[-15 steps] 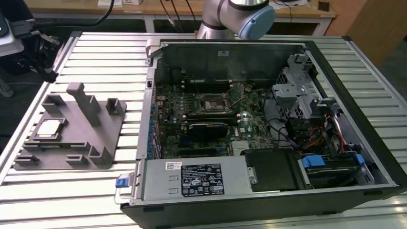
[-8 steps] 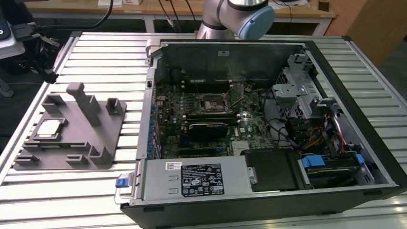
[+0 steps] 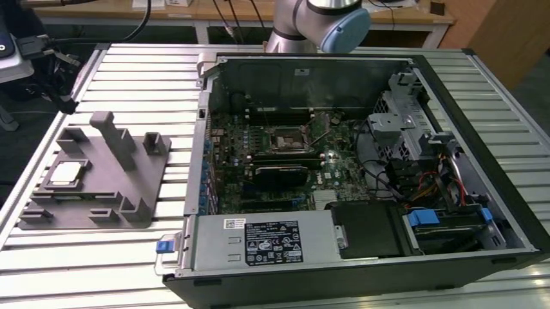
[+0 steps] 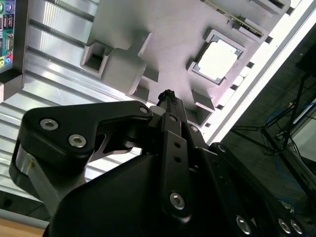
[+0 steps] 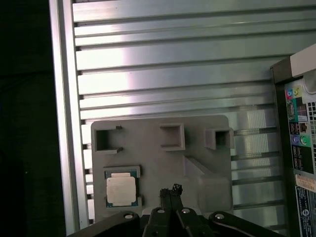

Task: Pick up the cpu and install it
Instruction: 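Reach for the cpu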

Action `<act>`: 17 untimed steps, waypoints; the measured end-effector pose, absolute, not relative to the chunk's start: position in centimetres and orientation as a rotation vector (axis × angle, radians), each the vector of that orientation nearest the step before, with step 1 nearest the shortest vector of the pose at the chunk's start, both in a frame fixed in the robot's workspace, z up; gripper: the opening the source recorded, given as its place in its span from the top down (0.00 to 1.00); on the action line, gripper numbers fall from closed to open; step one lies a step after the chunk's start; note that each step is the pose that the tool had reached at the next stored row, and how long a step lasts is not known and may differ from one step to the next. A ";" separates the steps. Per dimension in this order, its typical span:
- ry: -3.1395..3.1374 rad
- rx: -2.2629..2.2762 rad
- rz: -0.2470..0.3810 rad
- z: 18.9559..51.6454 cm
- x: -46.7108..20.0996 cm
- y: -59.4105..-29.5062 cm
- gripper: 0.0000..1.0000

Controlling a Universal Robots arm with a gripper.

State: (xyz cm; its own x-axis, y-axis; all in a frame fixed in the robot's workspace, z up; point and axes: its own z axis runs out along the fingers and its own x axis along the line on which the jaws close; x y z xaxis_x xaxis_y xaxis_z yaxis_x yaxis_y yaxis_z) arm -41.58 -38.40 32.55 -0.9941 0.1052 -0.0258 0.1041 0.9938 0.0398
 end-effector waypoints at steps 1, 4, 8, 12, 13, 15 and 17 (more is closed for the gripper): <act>3.109 0.163 0.060 32.5 -41.6 -38.4 0.89; 3.109 0.163 0.060 32.3 -41.7 -38.4 0.89; 3.109 0.163 0.060 32.1 -41.8 -38.6 0.89; 3.109 0.163 0.060 31.8 -41.8 -39.0 0.89; 3.109 0.163 0.060 31.8 -41.9 -39.1 0.89; 3.109 0.163 0.060 31.7 -41.9 -39.4 0.89; 3.109 0.163 0.060 31.6 -41.9 -39.7 0.89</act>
